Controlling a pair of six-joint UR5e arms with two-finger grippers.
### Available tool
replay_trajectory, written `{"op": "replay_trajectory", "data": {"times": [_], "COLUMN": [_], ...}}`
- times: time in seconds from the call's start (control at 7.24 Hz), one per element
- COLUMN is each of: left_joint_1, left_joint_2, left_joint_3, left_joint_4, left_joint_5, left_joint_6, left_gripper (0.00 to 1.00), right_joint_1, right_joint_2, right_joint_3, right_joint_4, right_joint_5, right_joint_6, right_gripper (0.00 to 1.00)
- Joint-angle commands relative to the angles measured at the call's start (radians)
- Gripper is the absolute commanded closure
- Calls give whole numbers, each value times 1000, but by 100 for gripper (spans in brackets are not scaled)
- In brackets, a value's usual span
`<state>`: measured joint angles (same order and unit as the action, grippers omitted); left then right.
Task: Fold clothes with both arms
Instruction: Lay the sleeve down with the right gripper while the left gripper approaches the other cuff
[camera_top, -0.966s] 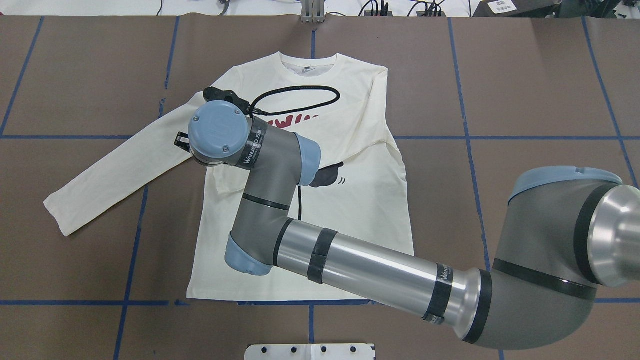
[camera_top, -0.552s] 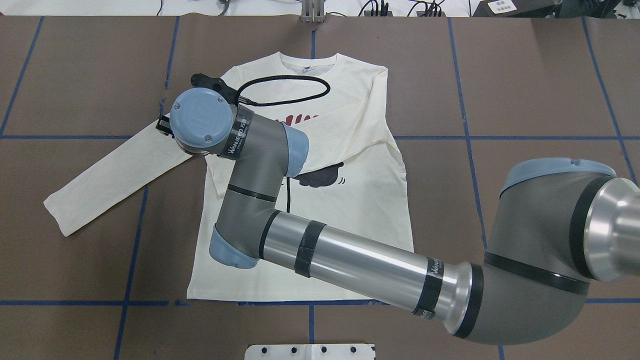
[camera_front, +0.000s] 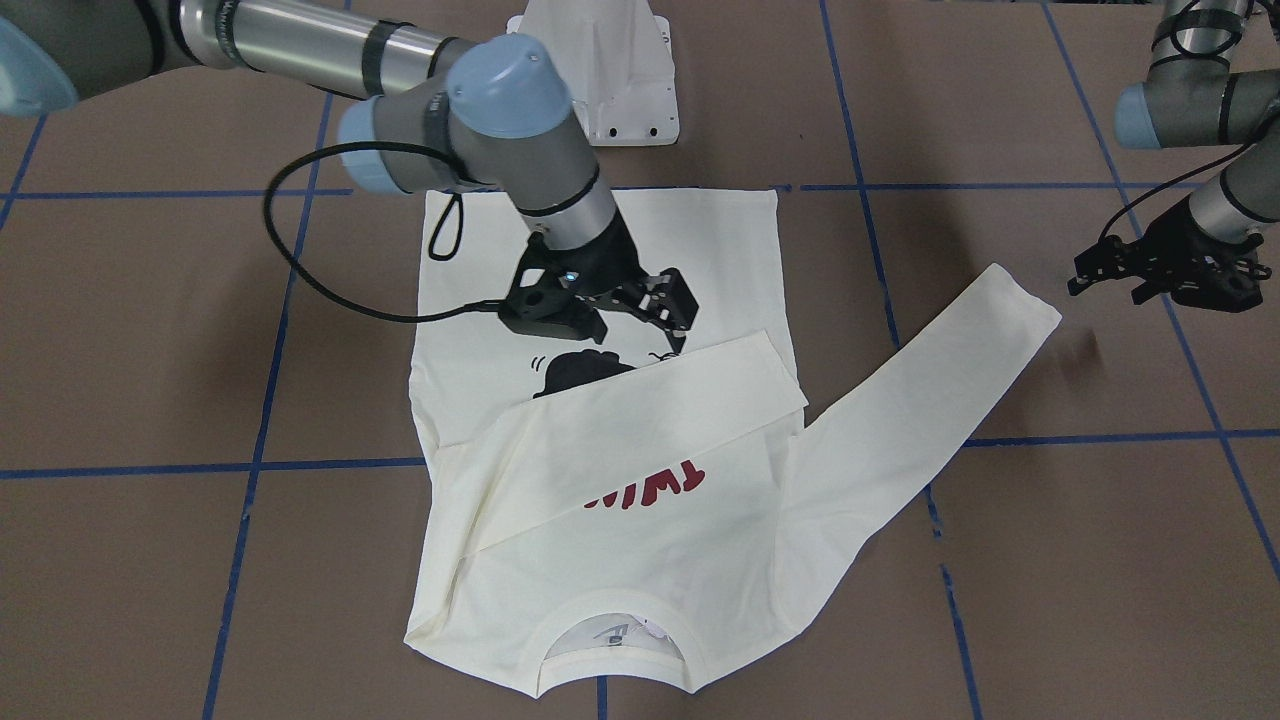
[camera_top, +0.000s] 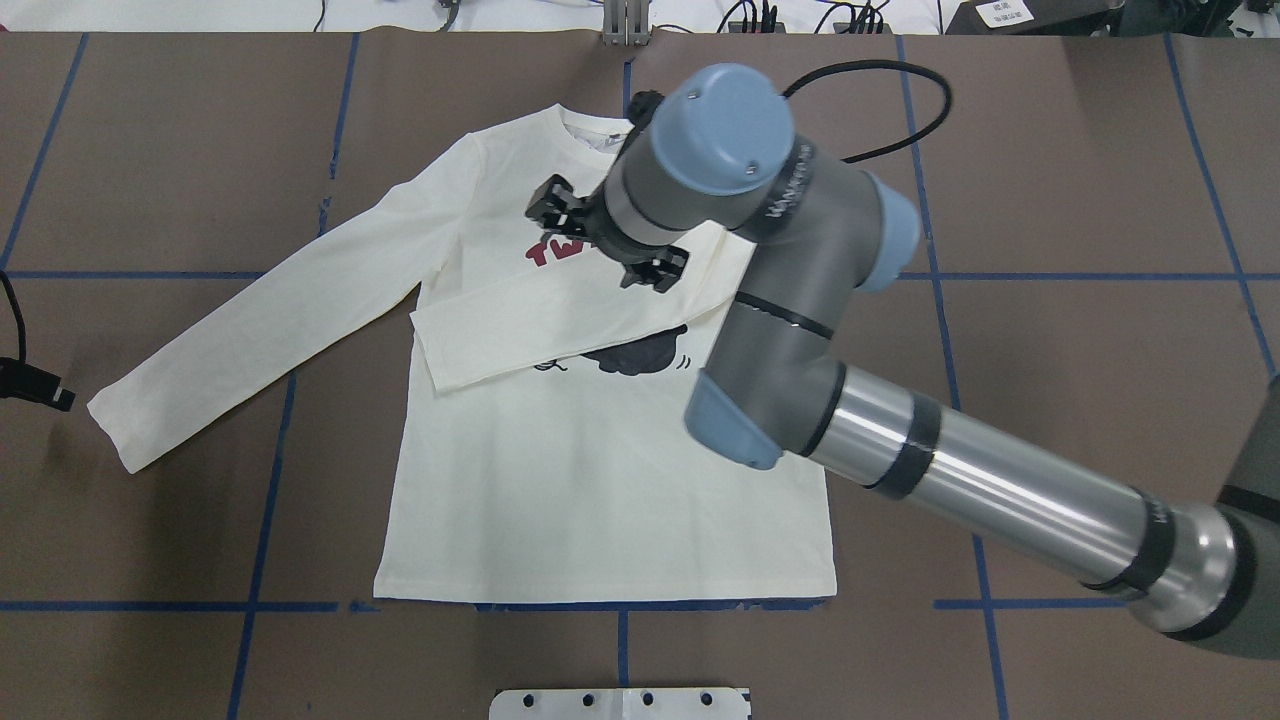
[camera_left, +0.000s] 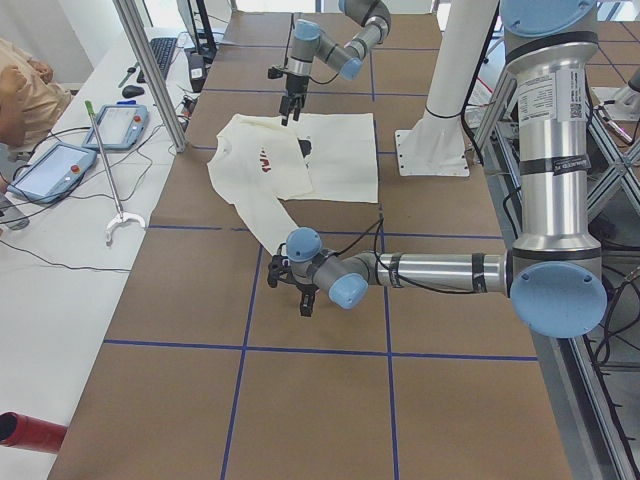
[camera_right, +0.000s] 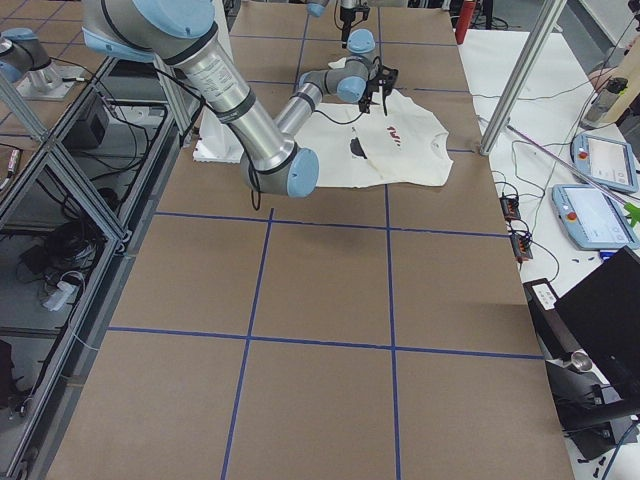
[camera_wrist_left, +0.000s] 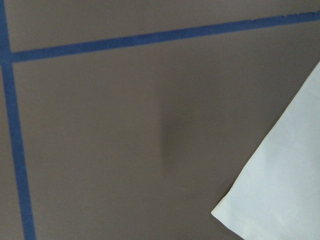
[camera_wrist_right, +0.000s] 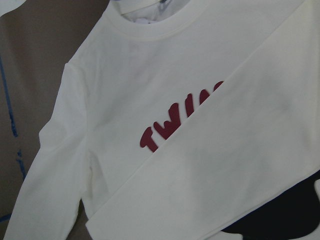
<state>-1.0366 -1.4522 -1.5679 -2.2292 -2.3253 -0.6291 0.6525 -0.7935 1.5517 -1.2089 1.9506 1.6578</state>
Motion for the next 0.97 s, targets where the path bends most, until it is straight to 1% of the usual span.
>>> {"op": "replay_trajectory", "data": {"times": [0.0, 0.14, 0.41, 0.55, 0.83], "left_joint_1": [58, 66, 66, 66, 66], "left_joint_2": [-13, -17, -39, -53, -65], "left_joint_3": [6, 8, 15, 17, 38], "left_joint_4": [-20, -23, -18, -18, -18], "left_joint_5": [-3, 0, 17, 18, 18], "left_joint_6": [-60, -58, -47, -49, -49], "left_gripper": [8, 14, 15, 18, 28], "right_joint_1": [73, 75, 75, 76, 76], "right_joint_2": [-186, -196, -214, -216, -228], "right_joint_3": [152, 156, 160, 162, 160], "right_joint_4": [-5, -5, -3, -3, -3], "right_joint_5": [83, 77, 73, 73, 70], "right_joint_6": [-77, -79, -79, -79, -79], "right_gripper": [2, 1, 1, 1, 1]}}
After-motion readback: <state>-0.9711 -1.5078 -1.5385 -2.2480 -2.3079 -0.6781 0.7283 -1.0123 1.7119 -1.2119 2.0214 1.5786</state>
